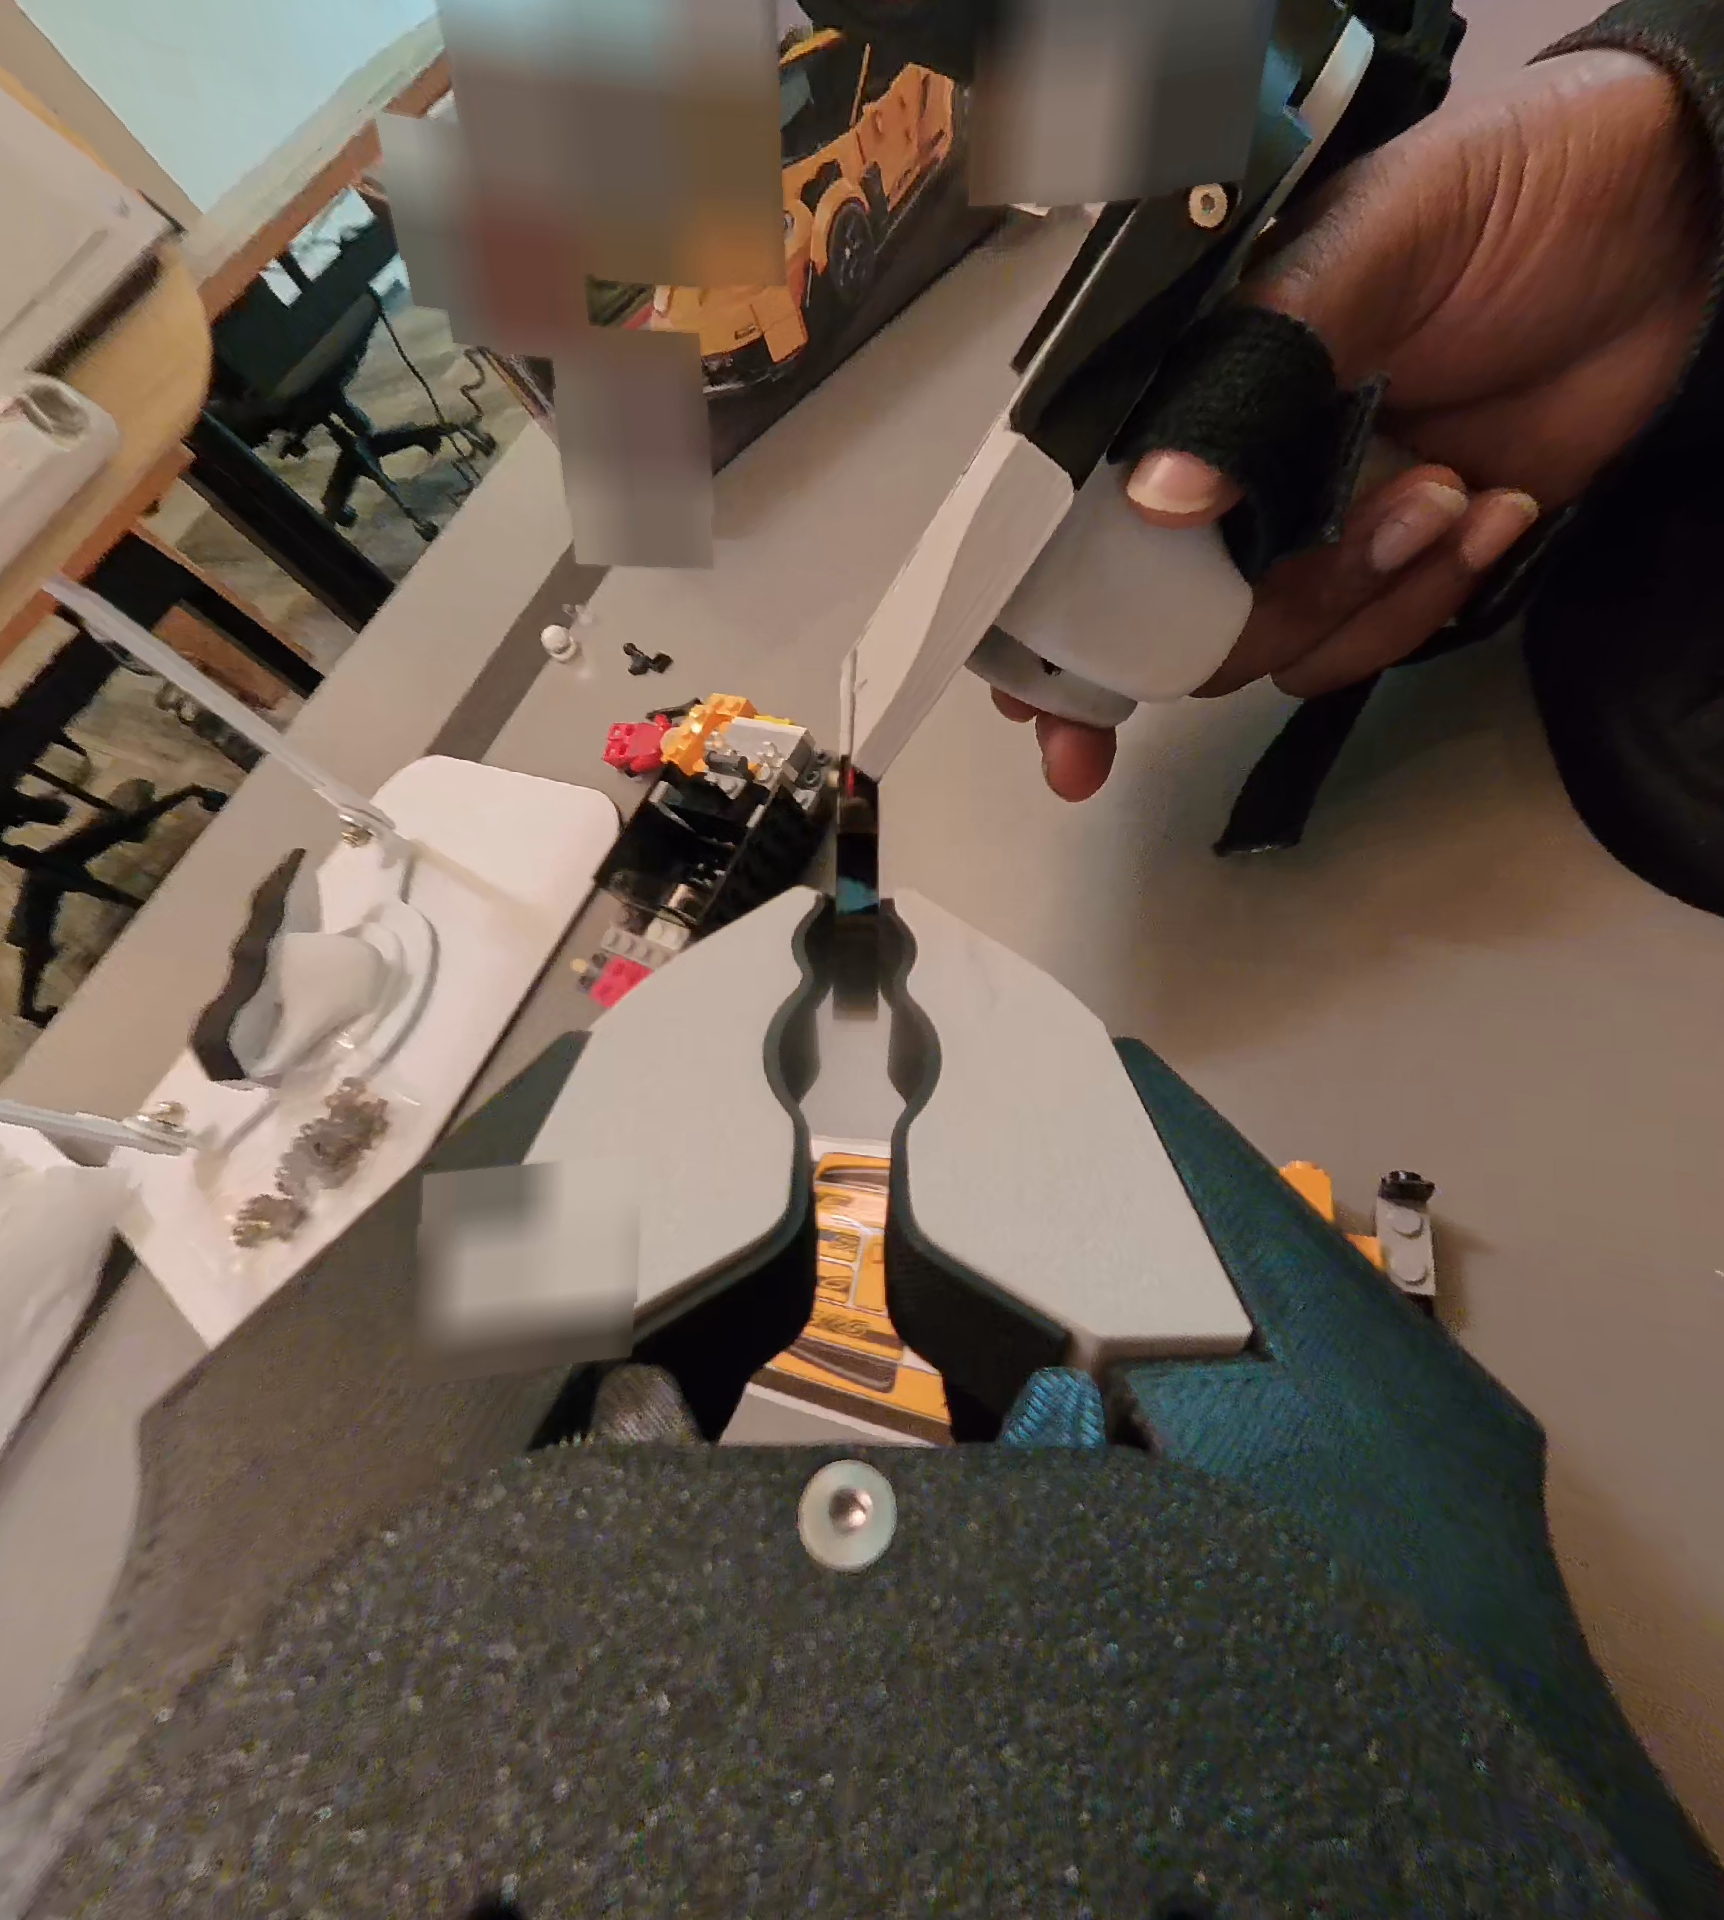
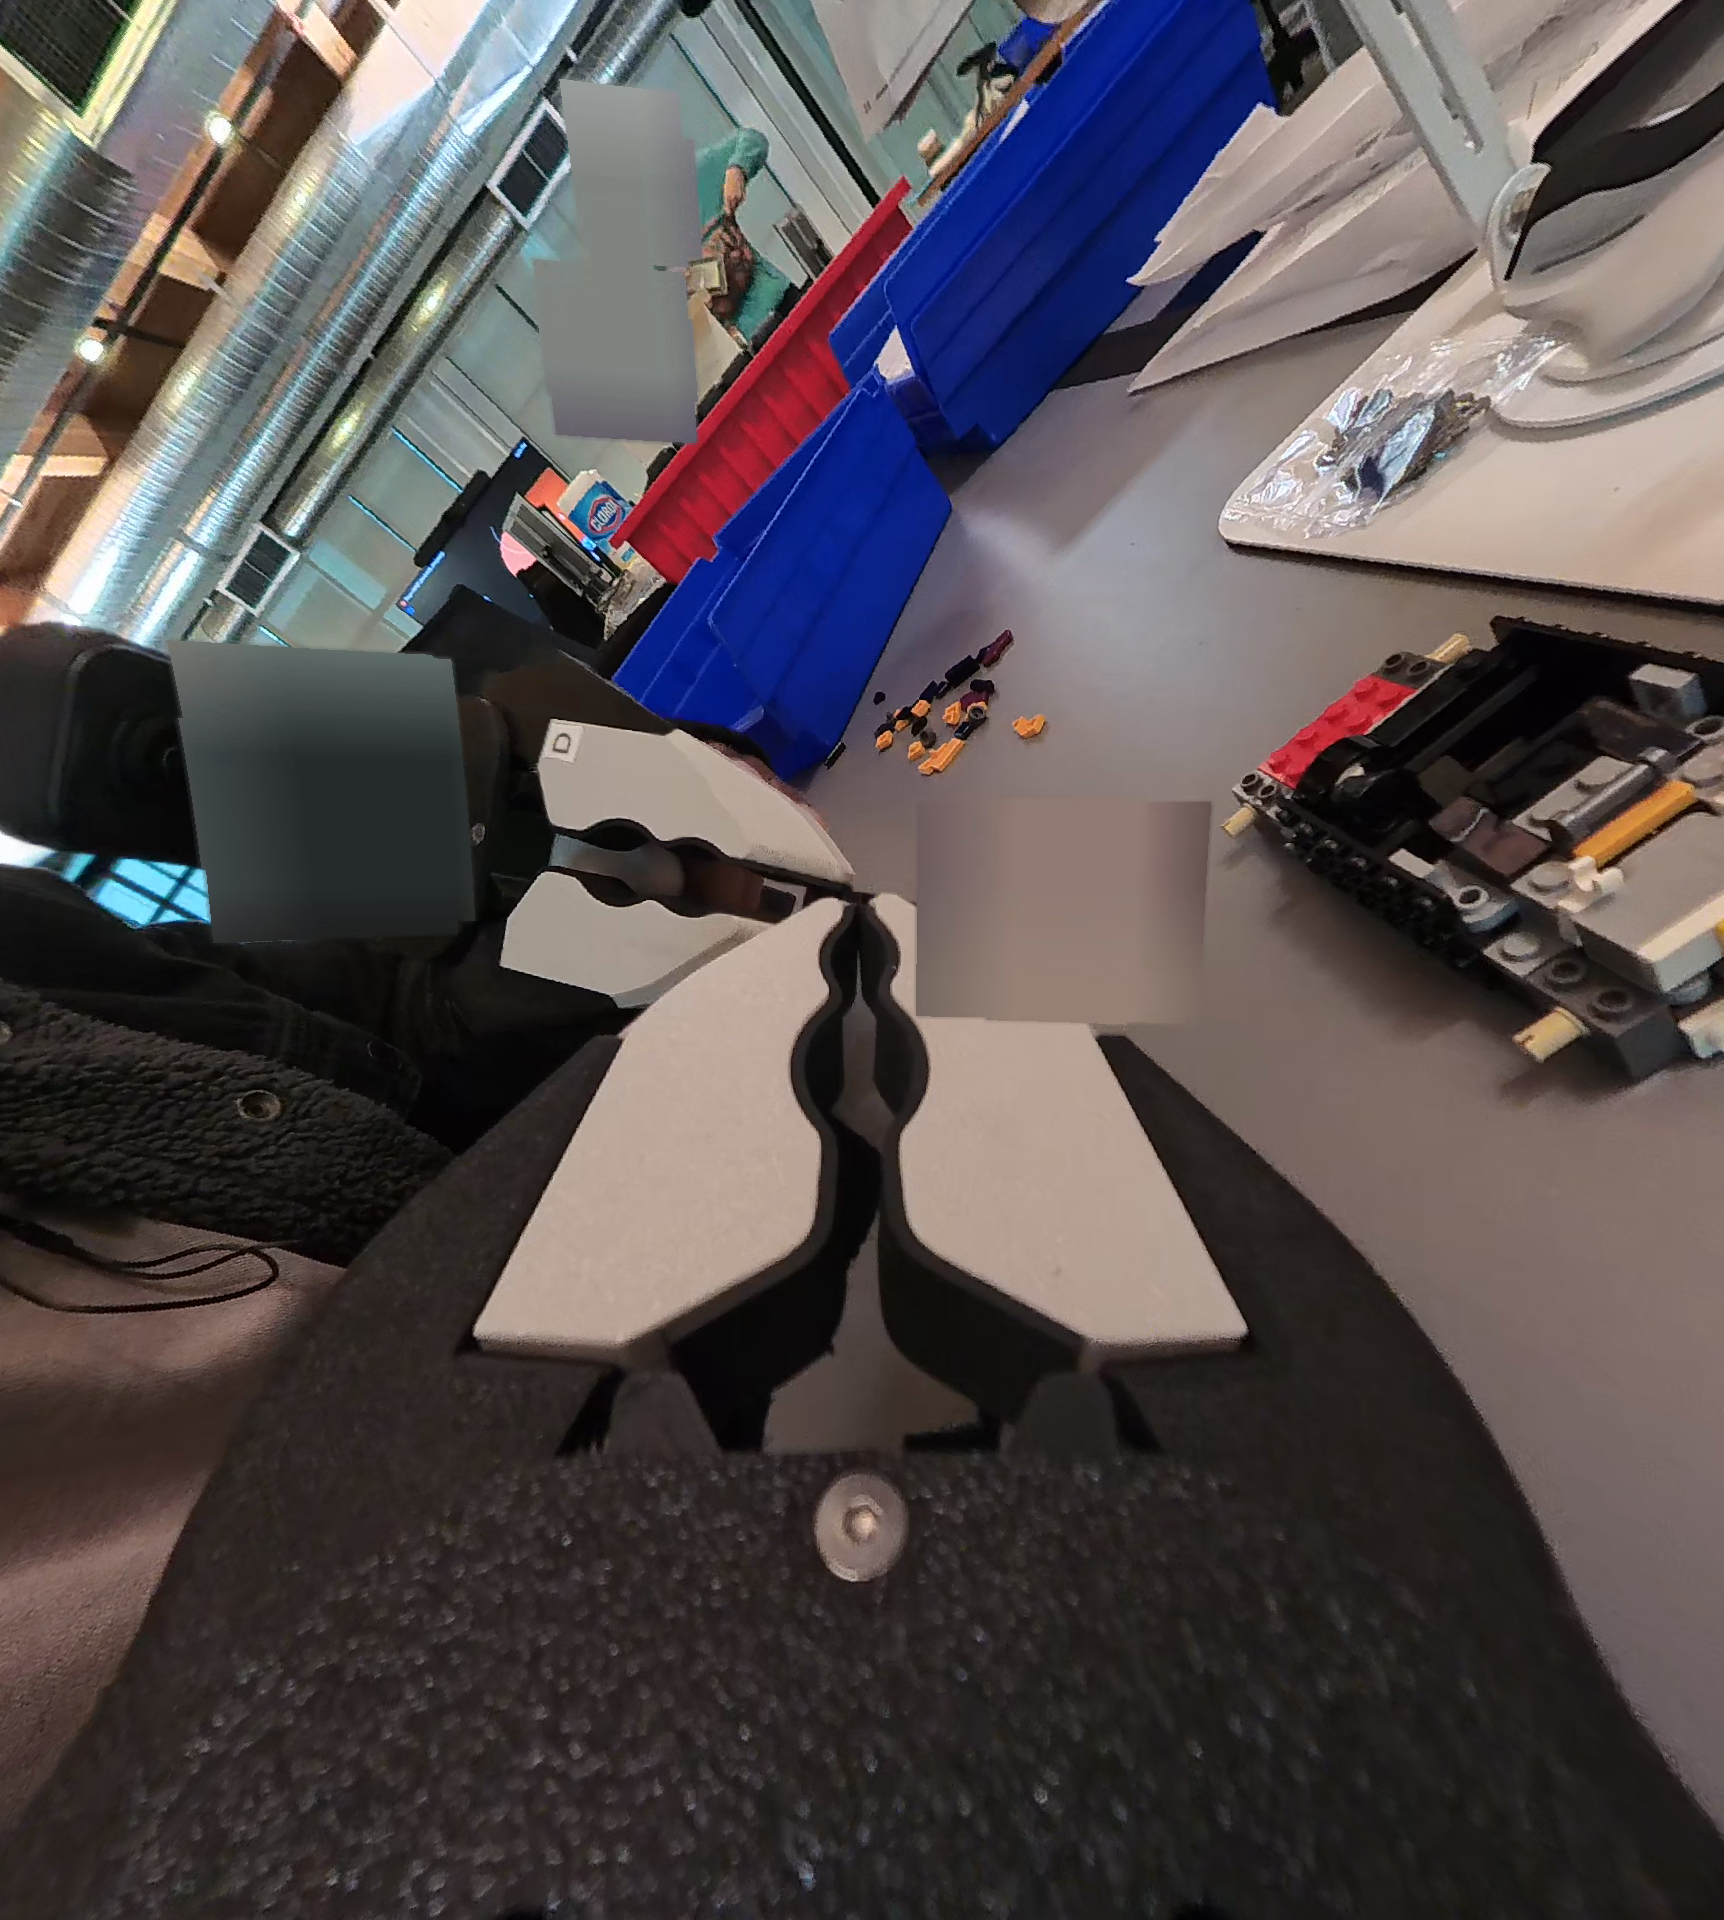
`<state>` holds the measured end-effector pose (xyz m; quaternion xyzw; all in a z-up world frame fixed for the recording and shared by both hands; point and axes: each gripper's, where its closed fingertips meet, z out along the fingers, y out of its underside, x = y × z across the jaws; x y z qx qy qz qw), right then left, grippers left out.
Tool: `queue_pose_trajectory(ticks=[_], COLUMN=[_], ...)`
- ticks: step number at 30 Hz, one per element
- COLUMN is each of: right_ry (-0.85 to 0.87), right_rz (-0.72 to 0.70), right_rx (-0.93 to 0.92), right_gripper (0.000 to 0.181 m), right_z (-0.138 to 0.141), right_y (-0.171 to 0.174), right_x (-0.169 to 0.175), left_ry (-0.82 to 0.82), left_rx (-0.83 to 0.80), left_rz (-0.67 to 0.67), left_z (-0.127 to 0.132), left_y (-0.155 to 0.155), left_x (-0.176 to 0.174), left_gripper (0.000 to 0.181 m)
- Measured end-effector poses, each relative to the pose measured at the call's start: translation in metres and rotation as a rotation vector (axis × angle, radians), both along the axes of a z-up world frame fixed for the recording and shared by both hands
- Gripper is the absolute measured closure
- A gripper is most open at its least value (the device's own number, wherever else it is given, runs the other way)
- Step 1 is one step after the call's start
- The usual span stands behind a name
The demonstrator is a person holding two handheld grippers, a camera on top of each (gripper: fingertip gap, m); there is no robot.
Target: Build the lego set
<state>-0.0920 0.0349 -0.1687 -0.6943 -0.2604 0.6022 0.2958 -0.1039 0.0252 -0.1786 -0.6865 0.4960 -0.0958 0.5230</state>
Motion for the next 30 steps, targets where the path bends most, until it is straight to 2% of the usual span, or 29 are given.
queue_pose_trajectory(ticks=[4, 9, 12, 15, 19, 21, 26, 30], right_ry=[-0.036, -0.127, -0.159, -0.184, -0.208, -0.209, -0.233, -0.236], right_rz=[0.012, 0.028, 0.044, 0.054, 0.074, 0.073, 0.018, -0.047], right_rx=[-0.046, -0.116, -0.174, -0.223, -0.262, -0.285, -0.335, -0.371], right_gripper=[0.181, 0.181, 0.181, 0.181, 0.181, 0.181, 0.181, 0.181], right_z=[-0.008, -0.023, -0.034, -0.045, -0.051, -0.051, -0.054, -0.056], right_y=[-0.001, -0.002, -0.006, -0.007, -0.013, -0.014, -0.016, -0.014], right_x=[0.001, 0.008, 0.013, 0.017, 0.015, 0.015, 0.015, 0.017], left_ry=[-0.038, -0.001, 0.044, 0.053, 0.076, 0.053, -0.044, 0.022], left_rx=[-0.187, -0.456, -0.521, -0.525, -0.544, -0.553, -0.494, -0.367], left_rz=[-0.018, -0.050, -0.055, -0.062, -0.090, -0.103, -0.179, -0.307], left_z=[-0.019, -0.058, -0.074, -0.074, -0.075, -0.070, -0.046, -0.043], left_y=[-0.005, -0.020, -0.026, -0.027, -0.032, -0.032, -0.024, -0.025], left_x=[0.004, 0.010, 0.010, 0.010, 0.009, 0.009, 0.009, 0.012], left_gripper=[0.173, 0.173, 0.172, 0.172, 0.156, 0.155, 0.170, 0.177])
